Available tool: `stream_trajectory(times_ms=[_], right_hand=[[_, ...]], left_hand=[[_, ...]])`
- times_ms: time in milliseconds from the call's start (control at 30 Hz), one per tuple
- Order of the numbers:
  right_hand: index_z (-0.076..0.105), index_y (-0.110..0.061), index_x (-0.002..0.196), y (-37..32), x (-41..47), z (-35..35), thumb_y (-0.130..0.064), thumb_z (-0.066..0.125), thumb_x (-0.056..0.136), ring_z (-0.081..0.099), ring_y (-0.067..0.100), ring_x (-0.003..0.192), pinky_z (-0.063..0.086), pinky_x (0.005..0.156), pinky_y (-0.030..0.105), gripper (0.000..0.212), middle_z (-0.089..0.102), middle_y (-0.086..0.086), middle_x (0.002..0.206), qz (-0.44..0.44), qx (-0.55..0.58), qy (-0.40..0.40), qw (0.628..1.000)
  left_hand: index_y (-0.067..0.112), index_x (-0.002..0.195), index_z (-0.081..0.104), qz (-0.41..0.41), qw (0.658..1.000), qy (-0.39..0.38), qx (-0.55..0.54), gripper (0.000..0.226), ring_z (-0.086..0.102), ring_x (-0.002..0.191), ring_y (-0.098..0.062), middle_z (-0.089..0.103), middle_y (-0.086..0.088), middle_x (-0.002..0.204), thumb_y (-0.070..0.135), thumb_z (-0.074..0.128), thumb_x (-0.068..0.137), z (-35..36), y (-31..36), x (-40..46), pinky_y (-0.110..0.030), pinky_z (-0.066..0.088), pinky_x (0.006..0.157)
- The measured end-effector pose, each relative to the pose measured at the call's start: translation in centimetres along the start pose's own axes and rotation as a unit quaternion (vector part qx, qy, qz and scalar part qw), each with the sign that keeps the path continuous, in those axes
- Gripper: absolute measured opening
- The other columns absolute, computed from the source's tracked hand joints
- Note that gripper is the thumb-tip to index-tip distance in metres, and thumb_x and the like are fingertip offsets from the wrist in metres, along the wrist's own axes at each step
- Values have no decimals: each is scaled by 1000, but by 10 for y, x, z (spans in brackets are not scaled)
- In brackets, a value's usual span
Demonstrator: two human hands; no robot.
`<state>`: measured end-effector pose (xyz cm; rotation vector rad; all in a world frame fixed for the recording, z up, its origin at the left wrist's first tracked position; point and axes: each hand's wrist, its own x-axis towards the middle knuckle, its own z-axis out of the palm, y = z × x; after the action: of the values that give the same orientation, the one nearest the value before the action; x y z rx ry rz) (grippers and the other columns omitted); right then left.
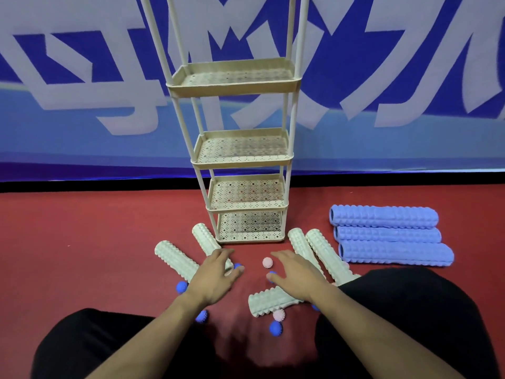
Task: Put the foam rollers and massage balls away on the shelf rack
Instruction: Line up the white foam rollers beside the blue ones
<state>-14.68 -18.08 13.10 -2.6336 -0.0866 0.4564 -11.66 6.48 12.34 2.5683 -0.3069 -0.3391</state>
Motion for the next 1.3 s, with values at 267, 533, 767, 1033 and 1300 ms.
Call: stream_trajectory(times_ms=[267, 533, 767, 1033, 1300], right_hand=[[35, -27, 154, 37, 34, 24, -58, 53, 95, 44, 18, 138, 37, 113, 35, 69, 42, -8, 154, 52, 12, -27, 998], [34, -28, 154, 42, 111, 66, -56, 52, 96, 47, 21, 136, 41, 110, 37, 67, 46, -3, 148, 123, 28, -41, 991], [28, -26, 158, 38, 181, 107, -56, 45, 99, 37, 20, 142, 30, 119, 37, 68, 37, -5, 156, 88, -46, -70, 993], [28, -28, 156, 25, 203, 156, -57, 44, 99, 37, 21, 143, 27, 118, 35, 67, 39, -4, 155, 89, -66, -110, 988], [31, -25, 155, 14, 195, 172, -59, 44, 98, 41, 20, 140, 31, 113, 34, 68, 42, -4, 154, 75, -63, -124, 987]], left_hand=[[19, 145, 48, -151, 979, -39, -129, 66, 53, 127, -19, 52, -4, 143, 57, 59, 93, 61, -30, 53, -36, 38, 111], [-1, 147, 39, -437, 845, 27, -308, 86, 54, 128, -38, 57, -19, 139, 54, 67, 88, 110, -133, 120, -38, 39, 109], [-9, 124, 58, -512, 804, 55, -298, 81, 62, 114, -36, 67, -20, 119, 57, 69, 78, 141, -238, 157, -41, 47, 101], [-5, 127, 42, -557, 761, 19, -332, 65, 56, 67, -27, 65, -20, 82, 50, 60, 97, 174, -270, 188, -28, 42, 78], [9, 81, 60, -562, 723, 65, -397, 50, 62, 69, -24, 68, -5, 87, 52, 82, 71, 163, -288, 187, -31, 51, 69]])
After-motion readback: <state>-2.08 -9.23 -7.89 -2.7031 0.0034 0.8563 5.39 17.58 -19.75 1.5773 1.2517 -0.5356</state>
